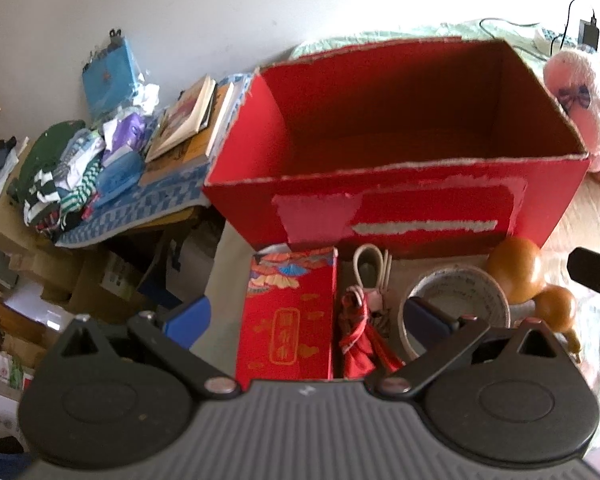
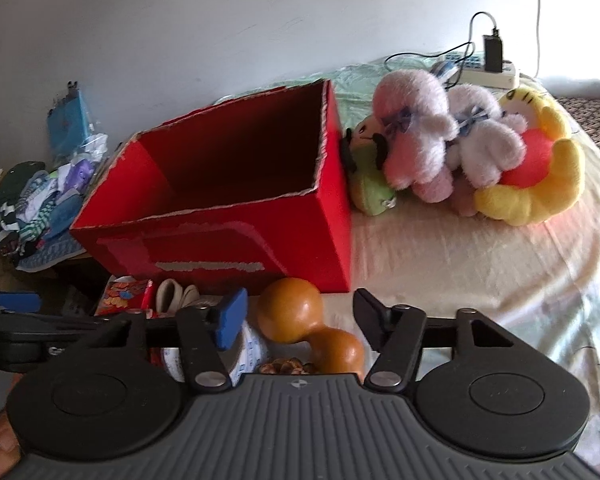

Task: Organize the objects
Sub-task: 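Move the right gripper toward the white printed tape roll beside the box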

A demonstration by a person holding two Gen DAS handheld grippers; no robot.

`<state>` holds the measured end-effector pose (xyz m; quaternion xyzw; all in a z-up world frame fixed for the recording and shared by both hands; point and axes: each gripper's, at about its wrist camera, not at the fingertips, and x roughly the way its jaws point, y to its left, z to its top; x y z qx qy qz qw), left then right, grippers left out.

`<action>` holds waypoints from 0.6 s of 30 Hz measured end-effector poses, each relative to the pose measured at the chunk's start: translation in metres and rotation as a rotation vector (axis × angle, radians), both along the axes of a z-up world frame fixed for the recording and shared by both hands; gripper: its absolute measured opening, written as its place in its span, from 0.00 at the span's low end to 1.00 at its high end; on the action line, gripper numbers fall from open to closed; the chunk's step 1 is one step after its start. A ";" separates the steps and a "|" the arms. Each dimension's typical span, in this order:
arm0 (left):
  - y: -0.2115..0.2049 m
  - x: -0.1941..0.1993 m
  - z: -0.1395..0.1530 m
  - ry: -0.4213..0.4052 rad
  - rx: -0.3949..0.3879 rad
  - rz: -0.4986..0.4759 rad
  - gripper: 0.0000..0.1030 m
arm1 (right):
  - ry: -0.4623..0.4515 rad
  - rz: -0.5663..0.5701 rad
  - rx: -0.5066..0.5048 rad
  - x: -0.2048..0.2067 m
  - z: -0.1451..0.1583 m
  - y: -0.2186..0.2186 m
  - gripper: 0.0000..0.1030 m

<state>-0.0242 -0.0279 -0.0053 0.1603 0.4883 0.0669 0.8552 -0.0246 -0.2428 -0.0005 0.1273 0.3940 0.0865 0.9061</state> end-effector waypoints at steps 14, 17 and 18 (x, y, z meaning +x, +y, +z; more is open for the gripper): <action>0.010 0.011 -0.027 0.098 -0.109 -0.024 0.94 | 0.023 0.143 -0.013 0.010 -0.018 0.023 0.39; 0.016 0.015 -0.035 0.109 -0.158 -0.036 0.86 | 0.034 0.159 -0.025 0.014 -0.024 0.027 0.34; 0.017 0.016 -0.037 0.123 -0.183 -0.041 0.78 | 0.039 0.161 -0.026 0.015 -0.026 0.027 0.31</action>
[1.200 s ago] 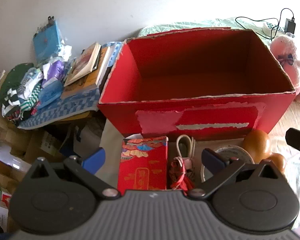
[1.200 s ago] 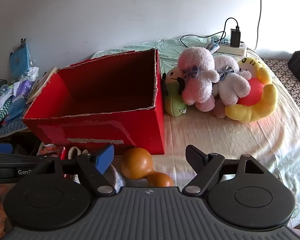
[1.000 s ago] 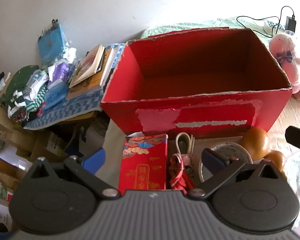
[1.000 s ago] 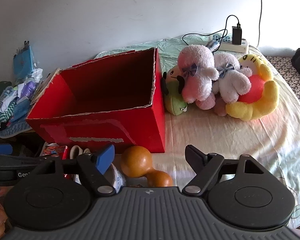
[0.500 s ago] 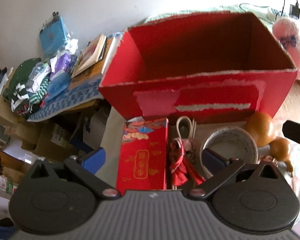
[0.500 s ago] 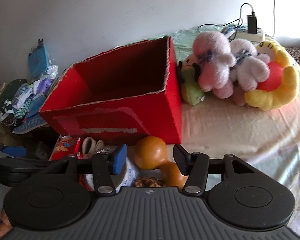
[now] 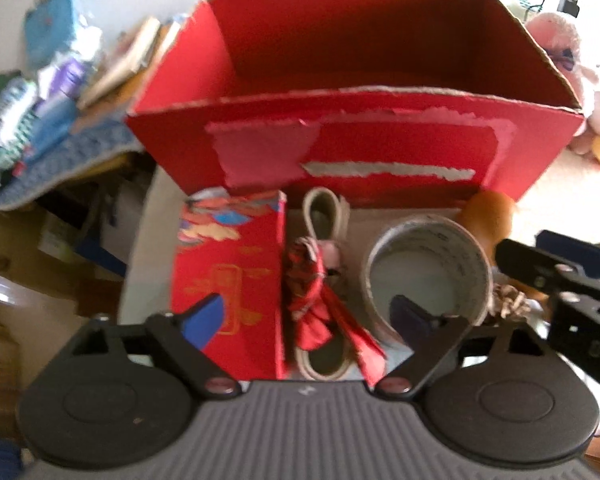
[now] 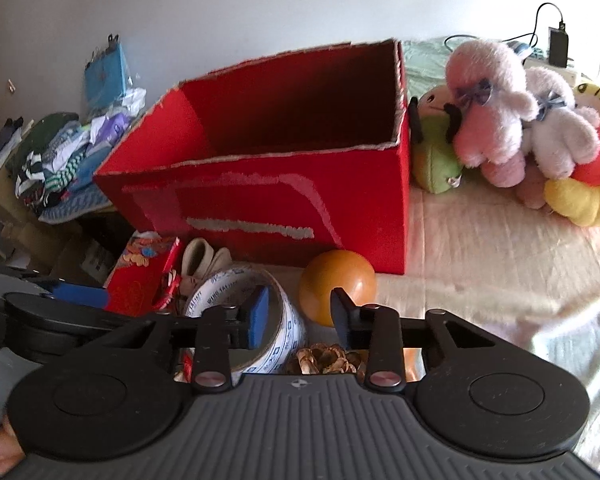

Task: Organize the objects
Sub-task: 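Move the right gripper toward the white printed tape roll beside the box, then close the right gripper on the rim of the tape roll, then lift the tape roll with the right gripper and carry it over the red box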

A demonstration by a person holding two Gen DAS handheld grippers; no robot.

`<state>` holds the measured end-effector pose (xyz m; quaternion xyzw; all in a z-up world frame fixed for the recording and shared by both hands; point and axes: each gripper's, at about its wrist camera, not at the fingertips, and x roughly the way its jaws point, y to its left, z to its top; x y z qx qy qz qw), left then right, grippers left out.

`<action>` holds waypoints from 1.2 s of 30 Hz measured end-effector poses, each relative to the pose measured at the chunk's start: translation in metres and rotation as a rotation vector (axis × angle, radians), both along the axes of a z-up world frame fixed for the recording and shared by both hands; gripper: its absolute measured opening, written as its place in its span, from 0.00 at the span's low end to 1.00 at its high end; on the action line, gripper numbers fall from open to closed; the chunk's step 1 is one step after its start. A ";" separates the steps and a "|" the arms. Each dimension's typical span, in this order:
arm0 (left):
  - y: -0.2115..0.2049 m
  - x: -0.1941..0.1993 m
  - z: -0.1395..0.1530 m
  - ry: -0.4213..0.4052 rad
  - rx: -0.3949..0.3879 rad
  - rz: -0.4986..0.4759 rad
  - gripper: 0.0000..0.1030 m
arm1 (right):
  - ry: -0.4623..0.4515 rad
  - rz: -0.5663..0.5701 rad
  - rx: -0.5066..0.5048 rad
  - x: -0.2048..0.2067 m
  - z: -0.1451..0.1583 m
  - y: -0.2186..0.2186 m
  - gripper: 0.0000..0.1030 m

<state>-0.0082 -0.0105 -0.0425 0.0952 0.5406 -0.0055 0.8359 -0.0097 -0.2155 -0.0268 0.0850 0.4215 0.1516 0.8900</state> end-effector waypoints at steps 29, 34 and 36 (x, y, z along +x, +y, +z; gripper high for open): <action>0.013 0.006 0.020 0.011 -0.343 -0.208 0.02 | -0.012 0.023 0.049 -0.002 0.020 0.013 0.10; 0.023 0.000 0.052 -0.073 -0.414 -0.314 0.02 | -0.108 0.002 0.041 -0.017 0.052 0.006 0.10; 0.028 -0.004 0.066 -0.120 -0.454 -0.377 0.03 | -0.149 -0.020 0.044 -0.022 0.064 0.001 0.10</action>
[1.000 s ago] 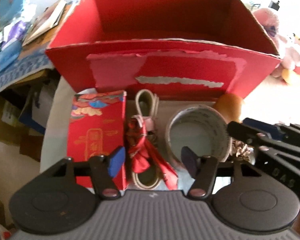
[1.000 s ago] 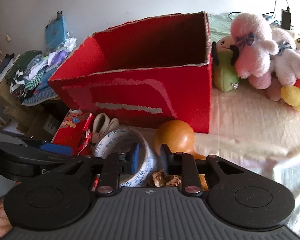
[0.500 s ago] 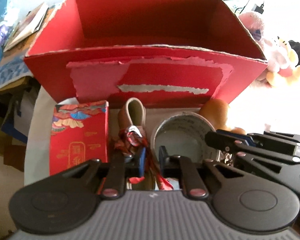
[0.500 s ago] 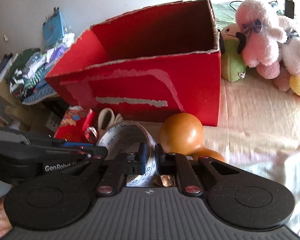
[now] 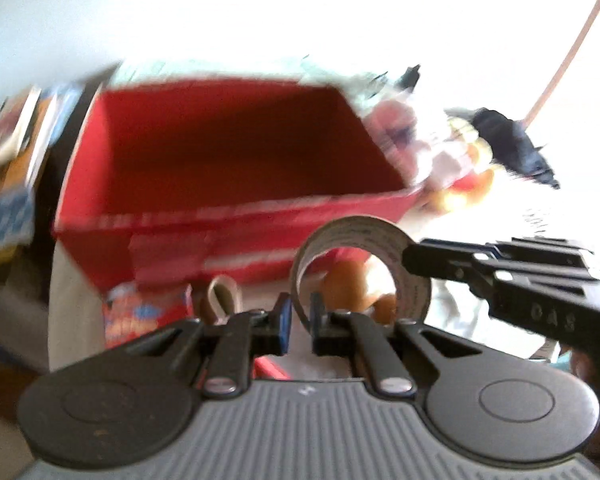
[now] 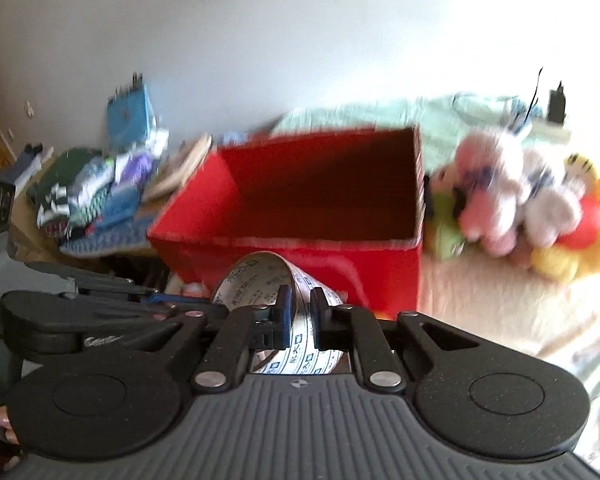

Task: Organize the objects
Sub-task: 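Lift the tape roll with the right gripper and carry it over the red box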

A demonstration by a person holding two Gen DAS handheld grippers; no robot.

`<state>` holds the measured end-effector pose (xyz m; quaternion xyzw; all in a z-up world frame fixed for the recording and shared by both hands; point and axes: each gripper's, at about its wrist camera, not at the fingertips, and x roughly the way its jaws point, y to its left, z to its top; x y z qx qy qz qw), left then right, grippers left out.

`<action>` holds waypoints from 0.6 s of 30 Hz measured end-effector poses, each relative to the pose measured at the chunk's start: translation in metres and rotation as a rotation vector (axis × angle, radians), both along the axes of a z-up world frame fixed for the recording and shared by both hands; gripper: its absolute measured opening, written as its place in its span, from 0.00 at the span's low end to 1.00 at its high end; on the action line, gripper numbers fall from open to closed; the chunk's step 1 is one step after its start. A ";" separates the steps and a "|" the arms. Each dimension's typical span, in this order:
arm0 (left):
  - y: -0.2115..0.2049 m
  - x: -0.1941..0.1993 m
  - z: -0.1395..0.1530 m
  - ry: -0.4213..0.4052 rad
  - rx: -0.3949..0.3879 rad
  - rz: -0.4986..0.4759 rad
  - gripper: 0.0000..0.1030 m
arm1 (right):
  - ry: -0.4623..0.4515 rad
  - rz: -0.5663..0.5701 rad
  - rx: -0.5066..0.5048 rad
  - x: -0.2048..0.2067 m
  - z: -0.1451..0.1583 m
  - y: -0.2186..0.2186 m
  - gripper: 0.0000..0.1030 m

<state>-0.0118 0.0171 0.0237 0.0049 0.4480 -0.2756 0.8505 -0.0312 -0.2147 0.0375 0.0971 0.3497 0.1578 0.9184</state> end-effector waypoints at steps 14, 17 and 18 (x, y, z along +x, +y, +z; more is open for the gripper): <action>-0.004 0.087 0.041 -0.114 -0.140 0.005 0.02 | -0.157 -0.118 -0.013 0.062 0.038 -0.002 0.10; -0.011 0.122 0.021 -0.057 -0.128 0.037 0.02 | -0.076 -0.112 -0.024 0.095 0.022 -0.003 0.10; -0.013 0.132 0.014 -0.035 -0.123 0.046 0.02 | -0.051 -0.107 -0.033 0.103 0.015 -0.002 0.10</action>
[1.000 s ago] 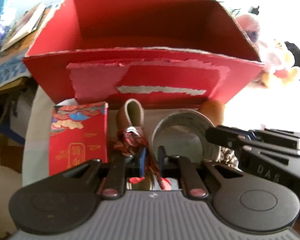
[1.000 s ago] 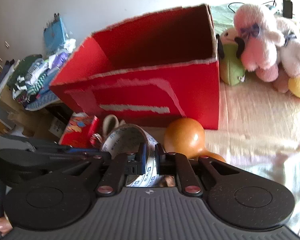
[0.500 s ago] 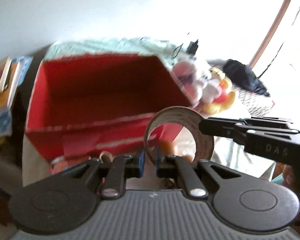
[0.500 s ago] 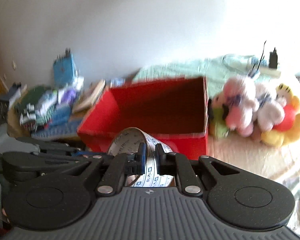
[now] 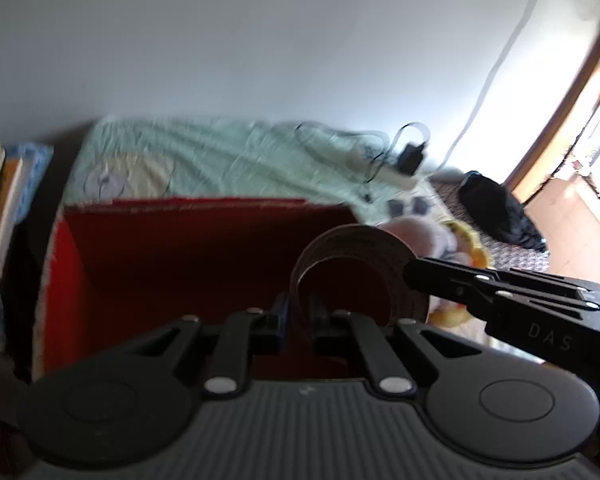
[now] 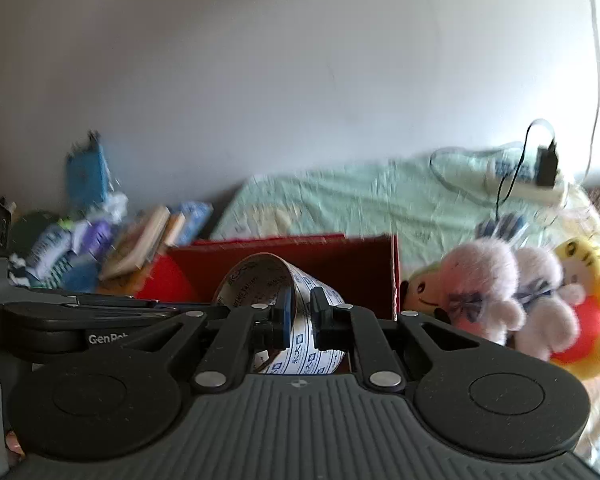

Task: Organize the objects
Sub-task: 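Lift the tape roll with the right gripper and carry it over the red box, then lower the tape roll into the red box and open the right gripper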

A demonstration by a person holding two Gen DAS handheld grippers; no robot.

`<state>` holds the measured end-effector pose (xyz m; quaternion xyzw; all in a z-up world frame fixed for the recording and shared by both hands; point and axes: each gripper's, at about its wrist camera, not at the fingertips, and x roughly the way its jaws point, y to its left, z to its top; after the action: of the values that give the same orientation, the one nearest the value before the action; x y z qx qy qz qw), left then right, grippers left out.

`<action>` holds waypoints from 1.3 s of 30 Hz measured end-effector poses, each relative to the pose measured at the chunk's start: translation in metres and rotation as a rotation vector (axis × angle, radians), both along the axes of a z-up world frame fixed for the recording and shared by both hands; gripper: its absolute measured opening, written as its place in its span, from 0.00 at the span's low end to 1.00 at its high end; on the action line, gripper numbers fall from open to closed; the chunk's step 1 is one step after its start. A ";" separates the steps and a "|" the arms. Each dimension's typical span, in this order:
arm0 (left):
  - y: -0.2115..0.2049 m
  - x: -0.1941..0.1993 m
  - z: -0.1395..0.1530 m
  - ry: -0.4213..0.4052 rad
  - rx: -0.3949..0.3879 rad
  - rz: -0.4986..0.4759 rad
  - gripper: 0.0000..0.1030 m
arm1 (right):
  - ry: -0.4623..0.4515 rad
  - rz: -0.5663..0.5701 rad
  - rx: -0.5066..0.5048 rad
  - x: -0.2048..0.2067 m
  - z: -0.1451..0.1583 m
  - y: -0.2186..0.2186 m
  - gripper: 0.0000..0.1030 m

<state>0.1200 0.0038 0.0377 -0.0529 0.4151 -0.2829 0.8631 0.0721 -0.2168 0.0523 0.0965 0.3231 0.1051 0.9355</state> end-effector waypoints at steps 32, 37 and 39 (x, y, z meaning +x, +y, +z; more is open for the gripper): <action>-0.020 0.071 -0.068 0.240 0.141 0.127 0.03 | 0.157 0.089 -0.091 0.081 -0.055 0.009 0.25; -0.002 0.060 -0.044 0.130 0.210 0.175 0.04 | 0.209 0.160 -0.037 0.068 -0.057 0.026 0.25; 0.005 0.054 -0.034 0.097 0.202 0.171 0.07 | 0.242 0.181 -0.044 0.068 -0.063 0.036 0.25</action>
<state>0.1744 0.0083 0.0037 -0.0147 0.4768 -0.1622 0.8638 0.1400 -0.1808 -0.0106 0.0585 0.4431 0.1696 0.8783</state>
